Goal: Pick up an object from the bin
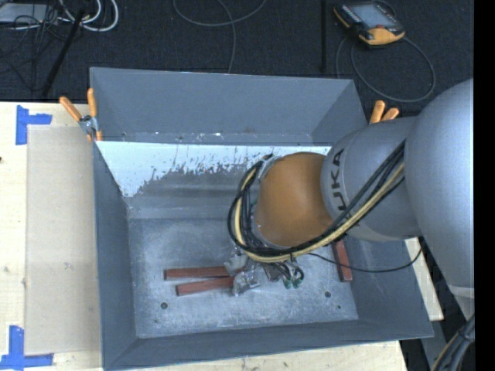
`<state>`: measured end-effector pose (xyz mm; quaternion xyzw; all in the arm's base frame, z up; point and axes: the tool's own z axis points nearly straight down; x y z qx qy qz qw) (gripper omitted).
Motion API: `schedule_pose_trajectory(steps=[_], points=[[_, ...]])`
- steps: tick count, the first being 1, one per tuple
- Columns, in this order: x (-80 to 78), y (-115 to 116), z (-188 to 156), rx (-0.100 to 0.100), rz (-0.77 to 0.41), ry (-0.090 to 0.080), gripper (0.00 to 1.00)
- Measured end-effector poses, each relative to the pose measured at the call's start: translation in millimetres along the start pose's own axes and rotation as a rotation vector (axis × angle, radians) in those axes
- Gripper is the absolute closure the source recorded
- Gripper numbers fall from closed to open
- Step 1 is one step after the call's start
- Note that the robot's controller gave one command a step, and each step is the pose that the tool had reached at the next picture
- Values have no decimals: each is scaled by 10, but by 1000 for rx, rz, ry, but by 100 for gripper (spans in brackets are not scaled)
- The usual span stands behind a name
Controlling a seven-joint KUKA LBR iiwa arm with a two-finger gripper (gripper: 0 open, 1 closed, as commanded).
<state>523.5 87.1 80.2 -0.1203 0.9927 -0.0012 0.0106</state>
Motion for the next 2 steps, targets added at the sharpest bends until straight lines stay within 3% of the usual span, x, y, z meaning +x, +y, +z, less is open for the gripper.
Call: schedule_pose_trajectory(steps=[1, 2], points=[[0, -1, 0, 0, 1, 0, 100], [-101, 190, -1884, -5, 40, 24, 100]])
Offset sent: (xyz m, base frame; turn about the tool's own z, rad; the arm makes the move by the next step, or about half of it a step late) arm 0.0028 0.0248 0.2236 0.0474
